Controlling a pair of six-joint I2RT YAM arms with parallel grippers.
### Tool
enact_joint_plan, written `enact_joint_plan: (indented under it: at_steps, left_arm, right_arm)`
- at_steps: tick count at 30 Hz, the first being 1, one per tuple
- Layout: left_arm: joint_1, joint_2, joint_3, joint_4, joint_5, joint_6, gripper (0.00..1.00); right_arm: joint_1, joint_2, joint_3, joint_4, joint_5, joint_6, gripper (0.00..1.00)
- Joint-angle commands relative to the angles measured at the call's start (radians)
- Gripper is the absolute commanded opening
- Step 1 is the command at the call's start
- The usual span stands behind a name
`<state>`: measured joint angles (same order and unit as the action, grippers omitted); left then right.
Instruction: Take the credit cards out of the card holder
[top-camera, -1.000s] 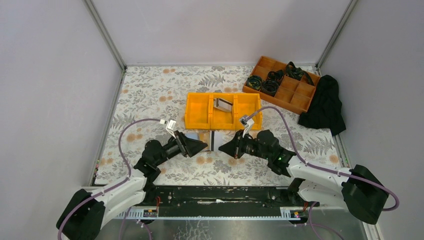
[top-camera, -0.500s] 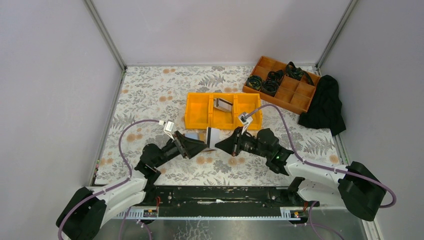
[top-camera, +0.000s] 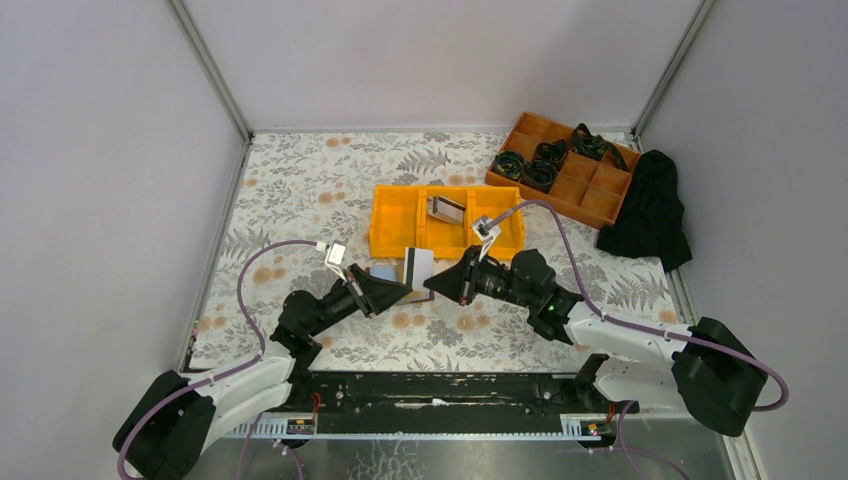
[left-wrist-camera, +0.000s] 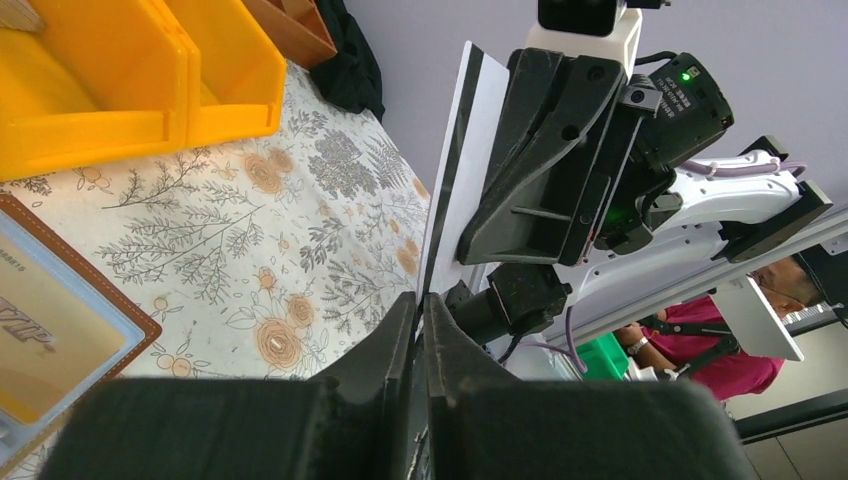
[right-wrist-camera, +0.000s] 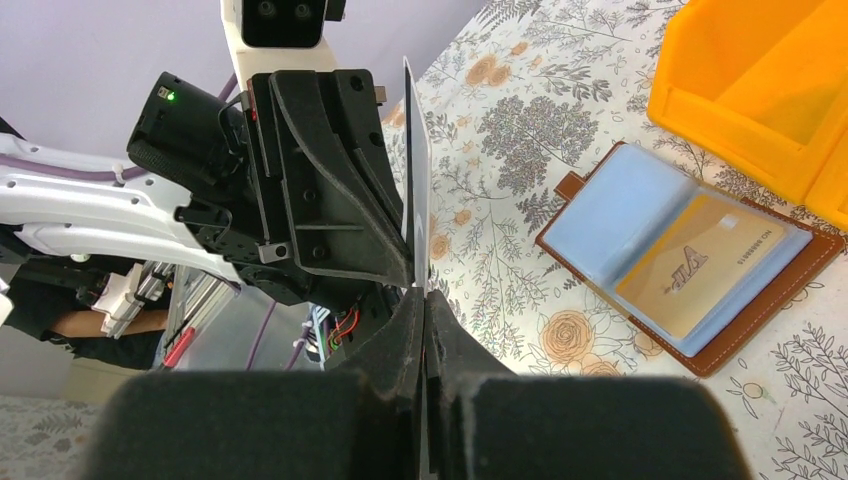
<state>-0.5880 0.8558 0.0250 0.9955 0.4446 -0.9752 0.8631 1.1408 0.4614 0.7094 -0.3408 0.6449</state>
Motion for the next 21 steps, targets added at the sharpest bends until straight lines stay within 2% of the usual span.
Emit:
enact_joint_plan:
  at_steps: [1,4,6,9,11,21]
  left_arm:
    - [-0.006,0.006,-0.012,0.129,0.034,-0.013,0.09]
    - [-0.006,0.007,-0.027,0.17,0.034,-0.018,0.06]
    - [-0.006,0.007,-0.025,0.17,0.036,-0.007,0.08]
    - [-0.006,0.007,-0.016,0.155,0.033,0.016,0.29]
    - [-0.006,0.015,-0.006,0.155,0.027,0.022,0.31]
    - [-0.006,0.111,0.015,0.282,0.084,-0.038,0.04]
  right_arm:
    - [0.008,-0.009,0.042,0.055,-0.028,0.005,0.0]
    - [0.008,0.002,0.045,0.034,-0.021,-0.001,0.0]
    - [0.009,0.009,0.049,0.031,-0.026,0.006,0.0]
    - [0.009,0.014,0.05,0.05,-0.043,0.034,0.0]
    - [0.011,0.01,0.05,0.043,-0.043,0.037,0.0]
    - [0.011,-0.077,0.024,-0.033,-0.007,0.007,0.0]
